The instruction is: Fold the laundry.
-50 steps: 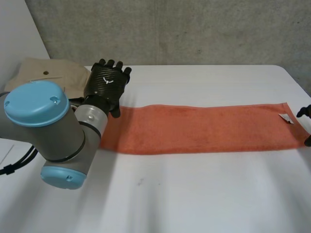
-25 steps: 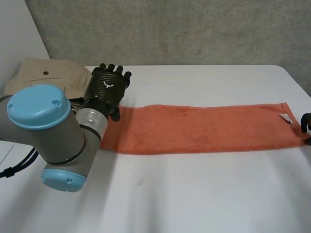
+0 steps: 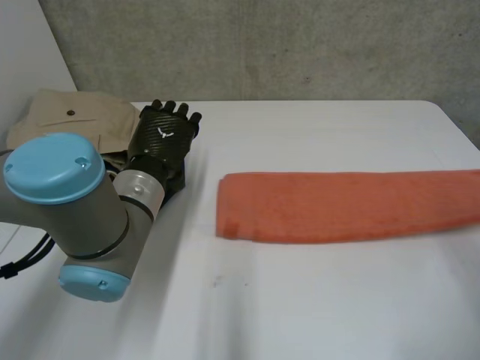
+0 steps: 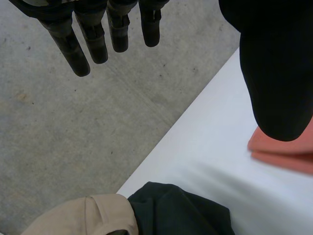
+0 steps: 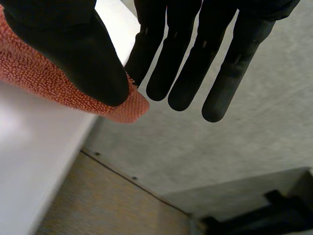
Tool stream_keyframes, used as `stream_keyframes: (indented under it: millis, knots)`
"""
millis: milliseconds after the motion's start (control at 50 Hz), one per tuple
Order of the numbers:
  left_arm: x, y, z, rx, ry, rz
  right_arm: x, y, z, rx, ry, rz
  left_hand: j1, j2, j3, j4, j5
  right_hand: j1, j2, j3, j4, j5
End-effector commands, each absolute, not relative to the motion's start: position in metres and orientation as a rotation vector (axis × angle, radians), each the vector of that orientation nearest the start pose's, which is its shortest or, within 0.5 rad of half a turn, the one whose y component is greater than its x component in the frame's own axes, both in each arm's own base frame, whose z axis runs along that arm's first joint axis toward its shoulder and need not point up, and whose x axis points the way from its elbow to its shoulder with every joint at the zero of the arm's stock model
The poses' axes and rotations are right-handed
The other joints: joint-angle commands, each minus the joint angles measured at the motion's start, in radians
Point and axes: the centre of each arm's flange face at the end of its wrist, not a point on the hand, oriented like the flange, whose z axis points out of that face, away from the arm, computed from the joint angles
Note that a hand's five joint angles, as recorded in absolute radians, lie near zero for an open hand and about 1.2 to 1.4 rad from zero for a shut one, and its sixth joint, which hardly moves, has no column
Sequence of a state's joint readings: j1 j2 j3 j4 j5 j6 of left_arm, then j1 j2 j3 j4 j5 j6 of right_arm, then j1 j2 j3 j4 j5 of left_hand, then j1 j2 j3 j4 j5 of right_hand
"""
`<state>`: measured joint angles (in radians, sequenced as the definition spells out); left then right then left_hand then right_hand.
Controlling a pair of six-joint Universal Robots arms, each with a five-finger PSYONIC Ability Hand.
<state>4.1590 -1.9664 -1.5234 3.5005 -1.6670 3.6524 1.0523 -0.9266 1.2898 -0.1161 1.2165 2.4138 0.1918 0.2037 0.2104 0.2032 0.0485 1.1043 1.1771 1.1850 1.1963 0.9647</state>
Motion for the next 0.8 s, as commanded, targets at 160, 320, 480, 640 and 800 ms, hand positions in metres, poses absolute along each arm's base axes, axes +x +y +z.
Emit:
stream_keyframes:
  millis: [160,320,480,640,800]
  knots:
    - [-0.296,-0.261,0.242,0.951,1.893,-2.258,0.162,-0.403,0.249,-1.278,1.970,-2.388,-0.017,-0.029,-0.036,-0.029,-0.048,0.292,0.219,0.211,0.200,0.257]
    - [-0.290,-0.257,0.238,0.934,1.939,-2.250,0.314,-0.299,0.221,-1.549,1.478,-2.105,-0.017,-0.029,-0.036,-0.029,-0.048,0.292,0.219,0.211,0.200,0.257]
    - [-0.290,-0.253,0.225,0.959,1.977,-2.211,0.366,-0.246,0.144,-1.688,1.462,-1.829,-0.017,-0.029,-0.036,-0.029,-0.048,0.281,0.209,0.201,0.189,0.246]
    - [-0.292,-0.254,0.228,0.958,1.960,-2.232,0.345,-0.260,0.162,-1.555,1.740,-1.940,-0.017,-0.029,-0.036,-0.029,-0.048,-0.930,-1.003,-1.010,-1.022,-0.965]
    - [-0.295,-0.256,0.235,0.936,1.916,-2.284,0.260,-0.295,0.180,-1.229,2.113,-1.838,-0.017,-0.029,-0.036,-0.029,-0.048,-0.930,-1.003,-1.010,-1.022,-0.965]
